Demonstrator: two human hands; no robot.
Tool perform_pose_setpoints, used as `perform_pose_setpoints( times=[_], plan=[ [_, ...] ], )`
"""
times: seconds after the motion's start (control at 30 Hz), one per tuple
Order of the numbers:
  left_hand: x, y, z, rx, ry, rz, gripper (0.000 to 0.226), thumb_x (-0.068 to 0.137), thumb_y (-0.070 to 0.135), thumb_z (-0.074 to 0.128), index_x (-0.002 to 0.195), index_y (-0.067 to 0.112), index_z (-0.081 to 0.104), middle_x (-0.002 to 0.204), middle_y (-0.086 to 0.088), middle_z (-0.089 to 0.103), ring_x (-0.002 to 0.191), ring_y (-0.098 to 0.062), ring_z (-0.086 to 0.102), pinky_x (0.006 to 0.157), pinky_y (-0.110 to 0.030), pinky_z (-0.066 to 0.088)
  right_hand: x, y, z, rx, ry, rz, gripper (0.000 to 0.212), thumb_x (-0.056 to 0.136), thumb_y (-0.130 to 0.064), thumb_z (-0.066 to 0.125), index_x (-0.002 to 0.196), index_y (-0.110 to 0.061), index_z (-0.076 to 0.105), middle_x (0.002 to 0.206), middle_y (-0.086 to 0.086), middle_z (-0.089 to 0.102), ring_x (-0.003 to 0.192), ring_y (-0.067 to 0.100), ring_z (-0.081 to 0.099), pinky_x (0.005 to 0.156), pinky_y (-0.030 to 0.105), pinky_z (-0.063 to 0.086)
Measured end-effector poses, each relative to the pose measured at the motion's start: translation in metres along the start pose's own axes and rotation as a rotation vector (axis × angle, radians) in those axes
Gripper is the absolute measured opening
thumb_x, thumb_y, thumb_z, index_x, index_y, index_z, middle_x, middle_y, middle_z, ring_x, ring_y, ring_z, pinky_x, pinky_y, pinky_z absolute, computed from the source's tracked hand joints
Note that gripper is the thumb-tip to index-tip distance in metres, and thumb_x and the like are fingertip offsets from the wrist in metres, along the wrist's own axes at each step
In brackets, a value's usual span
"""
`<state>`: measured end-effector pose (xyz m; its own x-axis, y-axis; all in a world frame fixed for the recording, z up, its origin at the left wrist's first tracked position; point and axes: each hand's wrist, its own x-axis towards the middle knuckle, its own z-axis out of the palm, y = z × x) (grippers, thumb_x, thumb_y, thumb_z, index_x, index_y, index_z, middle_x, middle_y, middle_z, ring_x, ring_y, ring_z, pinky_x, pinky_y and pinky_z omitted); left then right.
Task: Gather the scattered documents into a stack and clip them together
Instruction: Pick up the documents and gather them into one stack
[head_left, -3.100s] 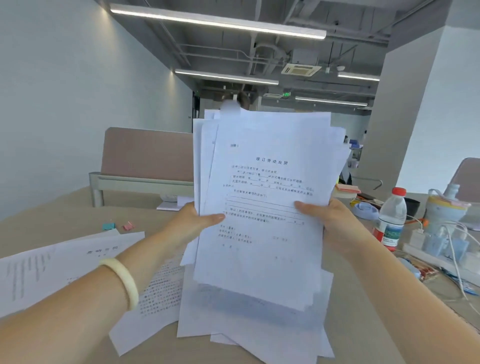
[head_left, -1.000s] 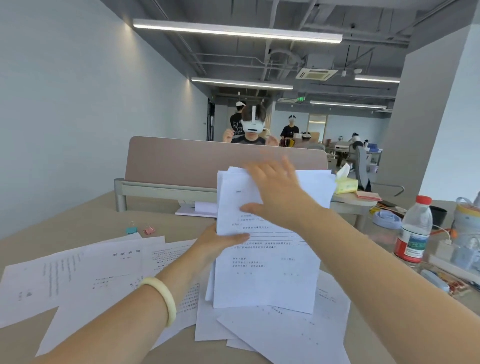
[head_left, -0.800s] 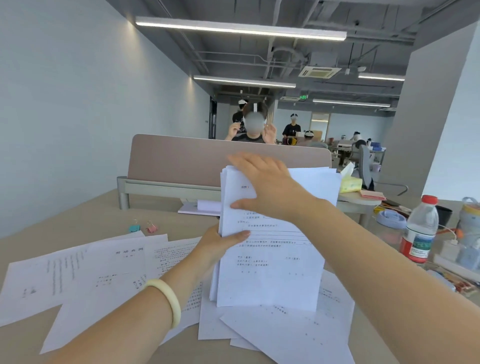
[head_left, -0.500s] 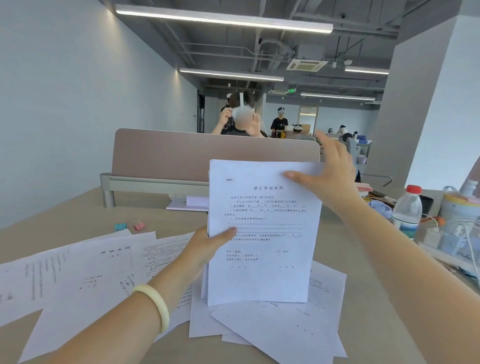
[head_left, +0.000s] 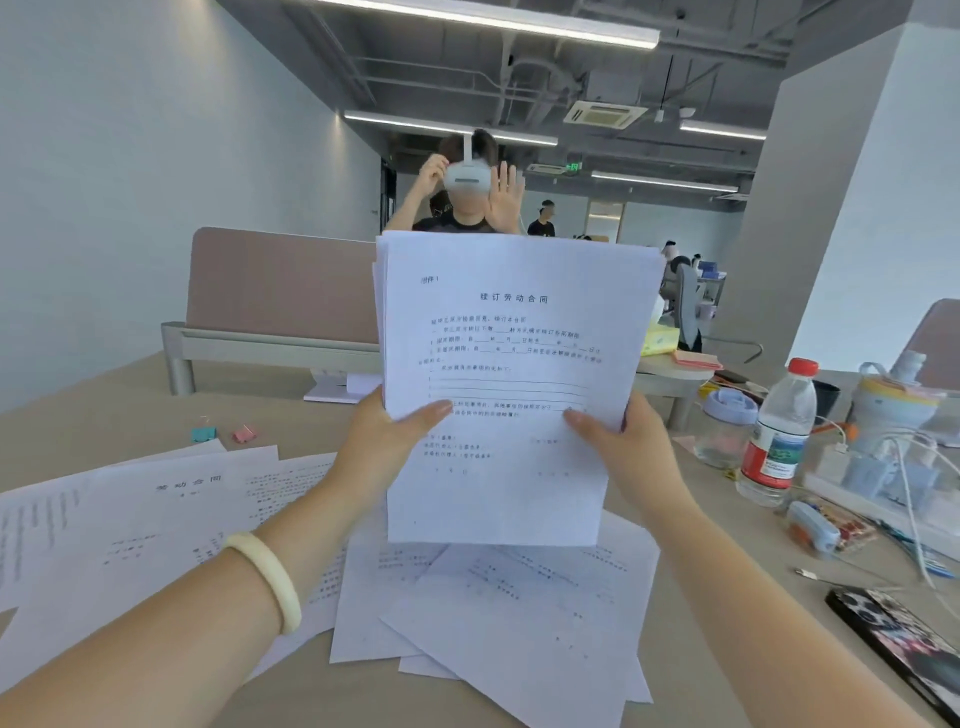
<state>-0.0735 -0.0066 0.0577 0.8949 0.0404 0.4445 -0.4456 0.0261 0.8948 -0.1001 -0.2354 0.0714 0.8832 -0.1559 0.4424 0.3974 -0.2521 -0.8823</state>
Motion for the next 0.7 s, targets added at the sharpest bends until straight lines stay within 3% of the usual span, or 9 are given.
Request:
perform_pose_setpoints(
  times=[0.1,0.2,0.27,0.33,0.43,0.5,0.57,0.6,0.7],
  plan=[
    [0.008,0.005,-0.007,0.042,-0.058,-0.081,0.026,0.081,0.013,0.070,0.104,0.023,0.063,0.093,0.017,0.066,0.077,0.010,0.065,0.080,-0.013,0.052,-0.002,-0.004,-0.010,-0.029,-0.073,-0.018,0.019,0.086,-0.015,0.068,0.097,-0.028,0.060,0.095,-0.016,0.067,0.074,-0.009,0.065,0.055,0.006,0.050],
    [0.016,0.007,-0.019,0.061,-0.240,-0.247,0.039,0.079,0.019,0.073,0.116,0.022,0.063,0.111,0.010,0.070,0.101,0.000,0.064,0.099,-0.030,0.046,-0.002,-0.006,-0.013,-0.038,-0.142,0.050,0.014,0.086,-0.020,0.067,0.098,-0.027,0.063,0.095,-0.013,0.071,0.075,-0.005,0.069,0.058,0.011,0.053],
    [0.017,0.006,-0.024,0.051,-0.344,-0.370,0.037,0.076,0.017,0.072,0.112,0.024,0.063,0.104,0.015,0.070,0.095,0.003,0.063,0.087,-0.022,0.049,0.000,0.001,-0.010,-0.026,-0.171,0.138,0.021,0.089,-0.024,0.064,0.108,-0.018,0.064,0.104,-0.001,0.073,0.089,0.012,0.072,0.070,0.026,0.059],
    [0.014,0.000,-0.027,0.080,-0.386,-0.498,0.029,0.081,0.013,0.067,0.108,0.021,0.062,0.102,0.010,0.070,0.090,-0.005,0.065,0.072,-0.021,0.055,0.000,0.016,-0.005,0.050,-0.229,0.269,0.027,0.091,-0.022,0.061,0.114,-0.008,0.064,0.103,0.008,0.075,0.087,0.022,0.073,0.073,0.034,0.059],
    [0.001,-0.022,-0.035,0.218,-0.365,-0.689,0.029,0.089,0.015,0.060,0.118,0.013,0.059,0.113,-0.007,0.067,0.099,-0.026,0.064,0.078,-0.034,0.055,-0.014,0.039,0.006,0.130,-0.310,0.566,0.015,0.094,-0.014,0.055,0.100,-0.003,0.064,0.073,0.003,0.074,0.061,0.017,0.071,0.050,0.021,0.056],
    [-0.012,-0.039,-0.039,0.269,-0.317,-0.779,0.031,0.091,0.011,0.056,0.121,0.003,0.058,0.101,-0.013,0.068,0.089,-0.029,0.065,0.083,-0.040,0.053,-0.026,0.056,0.013,0.143,-0.376,0.713,0.016,0.096,-0.012,0.053,0.101,-0.002,0.063,0.077,0.005,0.074,0.065,0.018,0.071,0.056,0.022,0.058],
    [-0.023,-0.049,-0.038,0.288,-0.307,-0.806,0.030,0.090,0.003,0.053,0.119,-0.004,0.058,0.096,-0.015,0.067,0.088,-0.031,0.064,0.093,-0.044,0.048,-0.035,0.073,0.019,0.026,-0.464,0.752,0.027,0.093,-0.011,0.055,0.117,0.000,0.060,0.102,0.011,0.073,0.089,0.024,0.071,0.085,0.036,0.058],
    [-0.025,-0.051,-0.036,0.287,-0.303,-0.793,0.029,0.090,-0.001,0.051,0.118,-0.003,0.058,0.099,-0.015,0.067,0.090,-0.032,0.063,0.094,-0.045,0.047,-0.036,0.075,0.021,-0.046,-0.482,0.736,0.028,0.092,-0.010,0.057,0.118,-0.003,0.058,0.107,0.010,0.071,0.095,0.026,0.069,0.090,0.039,0.055],
    [-0.016,-0.041,-0.027,0.305,-0.254,-0.607,0.033,0.089,-0.003,0.050,0.120,0.005,0.056,0.114,-0.013,0.066,0.098,-0.029,0.063,0.085,-0.036,0.050,-0.028,0.062,0.021,-0.211,-0.336,0.561,0.017,0.088,-0.005,0.055,0.101,-0.015,0.051,0.099,0.005,0.065,0.087,0.022,0.065,0.074,0.034,0.054]
  ],
)
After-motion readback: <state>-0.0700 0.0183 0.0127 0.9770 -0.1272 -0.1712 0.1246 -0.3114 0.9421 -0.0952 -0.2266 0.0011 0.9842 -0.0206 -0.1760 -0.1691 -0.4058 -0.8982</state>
